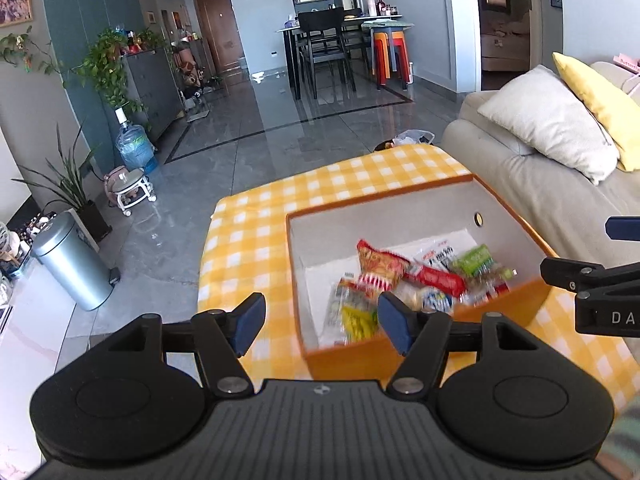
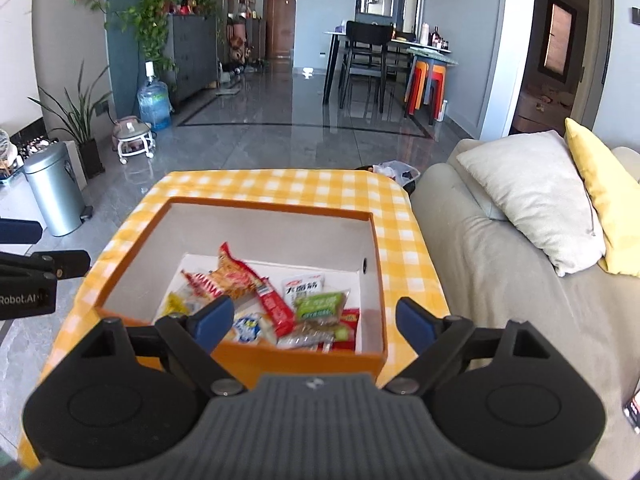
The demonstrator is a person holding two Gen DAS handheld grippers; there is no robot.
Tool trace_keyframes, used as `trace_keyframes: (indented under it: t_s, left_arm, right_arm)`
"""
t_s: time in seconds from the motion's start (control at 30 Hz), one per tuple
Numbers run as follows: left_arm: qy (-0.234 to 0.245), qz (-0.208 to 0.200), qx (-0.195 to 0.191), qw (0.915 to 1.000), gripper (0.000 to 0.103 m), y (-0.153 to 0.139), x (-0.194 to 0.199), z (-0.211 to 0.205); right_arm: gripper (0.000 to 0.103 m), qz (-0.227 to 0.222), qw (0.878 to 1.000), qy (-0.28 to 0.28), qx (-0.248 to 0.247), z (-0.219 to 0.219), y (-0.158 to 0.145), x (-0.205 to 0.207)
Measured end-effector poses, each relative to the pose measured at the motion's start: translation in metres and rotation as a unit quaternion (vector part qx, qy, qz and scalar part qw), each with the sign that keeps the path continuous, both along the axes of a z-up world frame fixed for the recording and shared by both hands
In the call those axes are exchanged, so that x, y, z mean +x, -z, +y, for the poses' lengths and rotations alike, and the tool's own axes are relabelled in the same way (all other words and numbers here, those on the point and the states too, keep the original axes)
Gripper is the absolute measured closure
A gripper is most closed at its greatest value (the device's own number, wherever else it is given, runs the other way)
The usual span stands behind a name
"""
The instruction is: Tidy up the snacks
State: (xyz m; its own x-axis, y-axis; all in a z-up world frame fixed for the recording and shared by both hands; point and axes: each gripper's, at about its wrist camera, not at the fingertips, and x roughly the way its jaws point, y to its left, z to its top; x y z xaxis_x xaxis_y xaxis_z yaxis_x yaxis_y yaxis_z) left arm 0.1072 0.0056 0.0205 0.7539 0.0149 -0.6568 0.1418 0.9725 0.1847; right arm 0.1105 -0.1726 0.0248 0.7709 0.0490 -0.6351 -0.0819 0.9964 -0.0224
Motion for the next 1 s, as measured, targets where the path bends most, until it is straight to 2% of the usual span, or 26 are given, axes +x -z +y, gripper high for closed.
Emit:
trace_keyframes:
  t_s: [0.23,0.43,0.57,0.67,1.0]
  left_arm:
    - [-0.024,0.014,-0.034,0.9990,0.026,0.010,-0.036,0.017]
    - [-0.035,0.033,-0.039,0.9981,0.026,0.029,-0.057,0.018]
    - [-0.038,0.050,-0.038,0.9973,0.026,0.044,-0.060,0.012]
    - [-0.037,0.053,-0.039,0.9972,0.026,0.048,-0.061,0.006]
    - [-0.046,0.028,-0.053,0.9971,0.021,0.040,-0.059,0.000]
  right_arm:
    - [0.015,-0.013,1.000,0.012,0.010,0.002,0.007,-0.055]
    - [0.011,-0.025,1.000,0.003,-0.012,0.009,0.019,-0.088]
    - [0.006,-0.015,1.000,-0.001,0.004,0.009,0.027,-0.093]
    - [0.005,-0.007,1.000,0.003,0.003,0.009,0.030,-0.090]
    - [0.004,-0.020,1.000,0.017,0.017,0.004,0.026,-0.087]
